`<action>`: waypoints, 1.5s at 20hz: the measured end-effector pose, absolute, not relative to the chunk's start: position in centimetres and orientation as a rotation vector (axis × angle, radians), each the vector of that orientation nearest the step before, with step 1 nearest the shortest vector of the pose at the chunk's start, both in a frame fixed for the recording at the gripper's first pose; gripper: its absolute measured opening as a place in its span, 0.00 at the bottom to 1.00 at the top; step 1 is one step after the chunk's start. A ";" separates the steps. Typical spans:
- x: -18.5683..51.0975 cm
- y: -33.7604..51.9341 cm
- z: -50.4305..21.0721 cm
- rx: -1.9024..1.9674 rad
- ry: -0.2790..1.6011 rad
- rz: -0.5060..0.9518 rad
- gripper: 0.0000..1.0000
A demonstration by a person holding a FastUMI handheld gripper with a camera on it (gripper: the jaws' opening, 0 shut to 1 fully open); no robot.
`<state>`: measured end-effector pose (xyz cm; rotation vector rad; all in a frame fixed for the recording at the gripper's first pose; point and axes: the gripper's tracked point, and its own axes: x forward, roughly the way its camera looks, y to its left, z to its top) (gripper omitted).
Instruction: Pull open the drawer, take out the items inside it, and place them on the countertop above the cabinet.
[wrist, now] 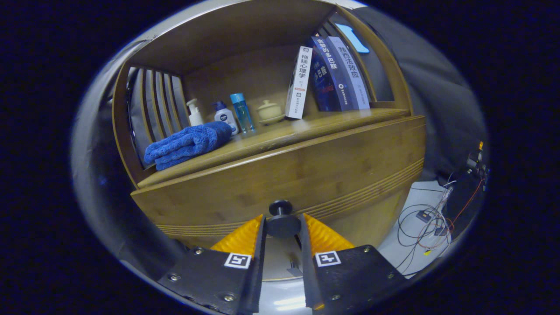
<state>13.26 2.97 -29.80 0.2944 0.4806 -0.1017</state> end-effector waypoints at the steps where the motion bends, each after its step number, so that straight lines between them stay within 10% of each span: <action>1: 13.2 3.0 -29.8 0.292 0.480 -0.102 0.39; 6: 11.6 4.1 -28.9 0.323 0.450 -0.034 0.39; 8: 10.1 5.7 -29.7 0.261 0.461 0.029 0.01; 10: 8.1 4.8 -30.8 0.201 0.525 0.021 0.01; 14: 8.9 2.2 -30.3 0.246 0.486 -0.104 0.01; 18: 9.7 1.2 -30.3 0.225 0.498 -0.134 0.61; 27: 12.4 2.9 -30.0 0.164 0.467 -0.080 0.61; 30: 12.2 3.0 -29.6 0.215 0.454 -0.057 0.37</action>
